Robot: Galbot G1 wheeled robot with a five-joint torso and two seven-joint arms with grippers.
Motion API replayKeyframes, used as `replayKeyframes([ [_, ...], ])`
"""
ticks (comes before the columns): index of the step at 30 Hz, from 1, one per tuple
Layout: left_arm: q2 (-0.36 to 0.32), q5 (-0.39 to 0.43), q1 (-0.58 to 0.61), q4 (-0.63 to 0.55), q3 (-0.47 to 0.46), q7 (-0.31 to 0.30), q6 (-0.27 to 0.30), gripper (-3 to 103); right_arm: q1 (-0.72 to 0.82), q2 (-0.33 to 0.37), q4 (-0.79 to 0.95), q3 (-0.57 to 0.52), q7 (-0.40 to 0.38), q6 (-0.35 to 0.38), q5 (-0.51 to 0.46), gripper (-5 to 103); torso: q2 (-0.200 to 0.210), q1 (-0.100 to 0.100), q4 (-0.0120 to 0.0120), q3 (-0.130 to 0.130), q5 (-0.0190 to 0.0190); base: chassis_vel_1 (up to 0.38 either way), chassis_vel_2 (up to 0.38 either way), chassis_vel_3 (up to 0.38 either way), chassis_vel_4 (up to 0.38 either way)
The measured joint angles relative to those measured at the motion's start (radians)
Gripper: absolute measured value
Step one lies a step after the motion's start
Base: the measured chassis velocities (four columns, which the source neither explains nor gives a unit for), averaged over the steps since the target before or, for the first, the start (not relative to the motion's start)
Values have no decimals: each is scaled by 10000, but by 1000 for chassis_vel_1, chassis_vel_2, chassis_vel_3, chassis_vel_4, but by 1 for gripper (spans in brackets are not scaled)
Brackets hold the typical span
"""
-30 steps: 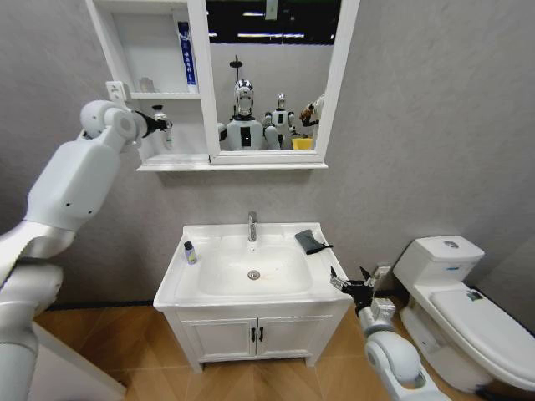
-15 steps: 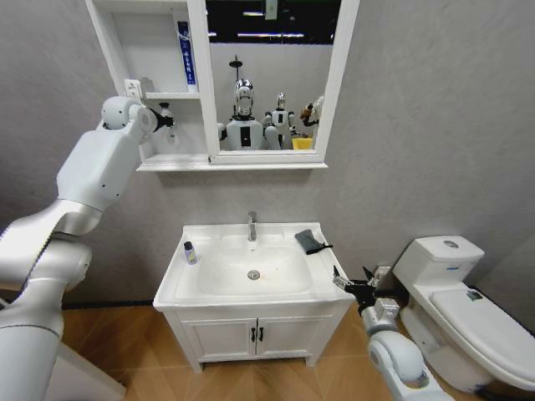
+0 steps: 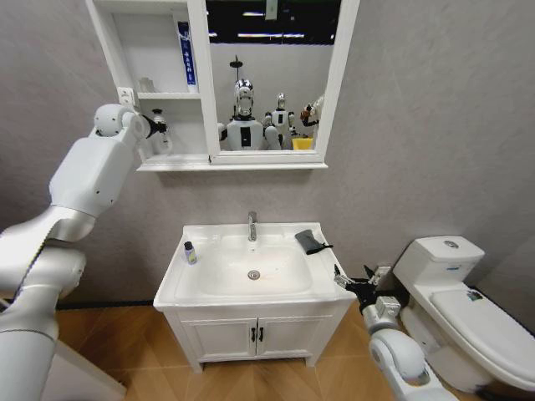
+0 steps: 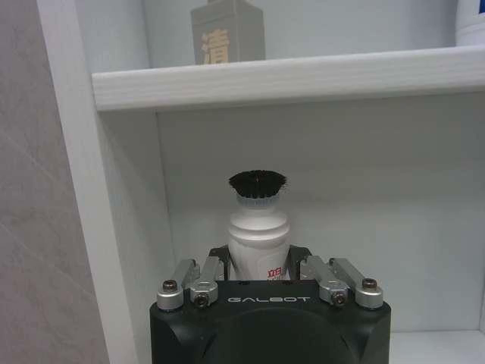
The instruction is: Move facial cleanser and shampoo from washbasin to cabinet, then wipe washbasin with towel.
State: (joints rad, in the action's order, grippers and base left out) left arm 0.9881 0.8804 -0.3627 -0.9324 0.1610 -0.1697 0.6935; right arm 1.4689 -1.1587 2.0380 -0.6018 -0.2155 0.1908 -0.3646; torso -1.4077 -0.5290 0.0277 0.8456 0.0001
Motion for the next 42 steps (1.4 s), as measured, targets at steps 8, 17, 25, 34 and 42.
replayKeyframes([
  [8, 15, -143, 86, 140, -88, -131, -201, 35, -30, -85, 4, 47, 9, 38, 66, 100, 0, 0, 0, 0, 1, 0, 0, 0, 0],
  [17, 44, -87, 87, 131, -150, -192, -194, 62, -127, -47, -17, 50, -6, 75, 60, 100, 0, 0, 0, 0, 2, 0, 0, 0, 0],
  [25, -181, 26, 258, -457, -213, -357, -121, 94, -114, 40, -82, 42, -7, 72, 48, 100, 0, 0, 1, 0, 2, 0, 0, 0, 0],
  [34, -1023, 492, 709, -1998, -354, -930, -7, 100, -100, 101, -115, 205, -2, 53, 113, 100, -1, 0, 1, 0, 1, 0, 0, 0, 0],
  [42, -2185, 1728, 1391, -4327, -745, -1853, 273, 100, -14, 102, -29, 306, -3, 53, 250, 100, -1, 0, -7, -1, -1, 0, 0, 0, 0],
])
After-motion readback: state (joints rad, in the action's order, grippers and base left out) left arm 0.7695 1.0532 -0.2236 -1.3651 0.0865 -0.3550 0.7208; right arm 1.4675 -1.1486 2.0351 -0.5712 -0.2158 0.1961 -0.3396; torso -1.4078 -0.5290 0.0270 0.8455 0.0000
